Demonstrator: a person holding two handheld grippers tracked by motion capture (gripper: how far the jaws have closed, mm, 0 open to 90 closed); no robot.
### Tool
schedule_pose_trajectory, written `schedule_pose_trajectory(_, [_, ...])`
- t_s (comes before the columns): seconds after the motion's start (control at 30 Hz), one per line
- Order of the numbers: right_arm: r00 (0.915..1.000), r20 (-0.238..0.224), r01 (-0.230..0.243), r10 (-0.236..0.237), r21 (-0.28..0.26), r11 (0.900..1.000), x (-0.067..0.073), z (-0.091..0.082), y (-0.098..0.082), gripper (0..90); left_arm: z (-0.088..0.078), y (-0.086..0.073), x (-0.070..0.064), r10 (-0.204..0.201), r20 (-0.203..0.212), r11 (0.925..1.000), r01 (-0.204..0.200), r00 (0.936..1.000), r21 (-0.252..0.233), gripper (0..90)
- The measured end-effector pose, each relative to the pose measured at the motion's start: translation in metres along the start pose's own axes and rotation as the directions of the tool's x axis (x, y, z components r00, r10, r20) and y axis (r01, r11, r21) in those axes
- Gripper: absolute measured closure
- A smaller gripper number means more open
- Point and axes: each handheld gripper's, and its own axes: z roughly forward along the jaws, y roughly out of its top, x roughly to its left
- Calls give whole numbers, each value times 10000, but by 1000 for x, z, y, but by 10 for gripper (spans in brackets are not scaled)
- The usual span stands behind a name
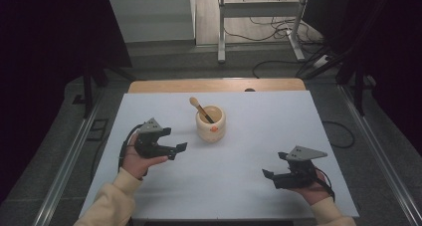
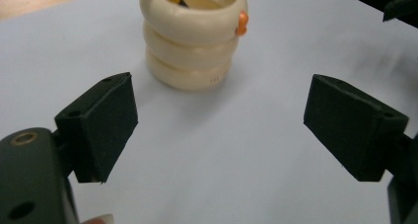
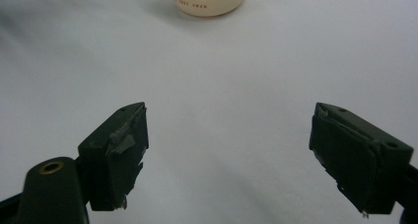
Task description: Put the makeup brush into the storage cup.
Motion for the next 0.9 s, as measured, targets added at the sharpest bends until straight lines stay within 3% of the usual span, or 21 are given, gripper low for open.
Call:
schedule_pose_trajectory(0.53, [10000, 41, -5, 5, -24, 10000, -1, 0, 0, 152, -27, -57, -6, -396, -485, 9951, 438, 9980, 888, 122])
schedule_pose_trajectory(0.9, [10000, 97, -15, 15, -6, 10000, -3, 0, -1, 152, -36, -72, -4, -549, -701, 9937, 613, 9960, 938, 119])
